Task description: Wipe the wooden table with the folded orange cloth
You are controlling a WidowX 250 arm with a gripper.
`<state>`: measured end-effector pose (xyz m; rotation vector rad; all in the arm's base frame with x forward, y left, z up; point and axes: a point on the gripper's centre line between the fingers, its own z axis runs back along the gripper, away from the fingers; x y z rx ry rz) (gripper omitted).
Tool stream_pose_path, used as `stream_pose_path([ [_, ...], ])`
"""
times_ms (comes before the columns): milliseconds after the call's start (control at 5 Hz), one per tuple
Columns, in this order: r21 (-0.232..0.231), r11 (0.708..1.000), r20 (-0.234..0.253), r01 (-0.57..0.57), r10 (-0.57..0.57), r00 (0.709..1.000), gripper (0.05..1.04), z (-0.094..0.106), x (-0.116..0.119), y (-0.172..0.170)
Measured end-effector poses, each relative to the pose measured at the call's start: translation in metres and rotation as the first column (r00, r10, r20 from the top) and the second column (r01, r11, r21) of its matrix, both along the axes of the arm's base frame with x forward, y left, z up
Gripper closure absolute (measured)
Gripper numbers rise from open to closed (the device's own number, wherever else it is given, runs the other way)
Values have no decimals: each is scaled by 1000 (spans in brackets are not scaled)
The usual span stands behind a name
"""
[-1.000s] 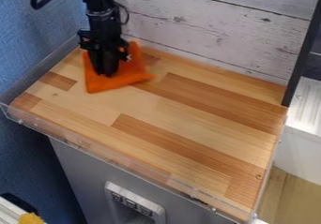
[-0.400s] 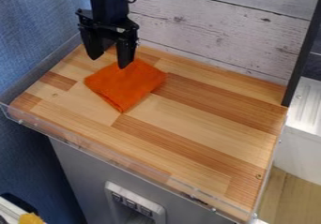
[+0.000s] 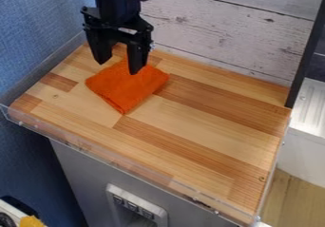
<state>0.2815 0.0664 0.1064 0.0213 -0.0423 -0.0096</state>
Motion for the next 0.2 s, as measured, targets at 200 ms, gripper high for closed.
stream_pose_path([
  [200,-2,1000,1,-2,2,1000,85,6,-10,-14],
])
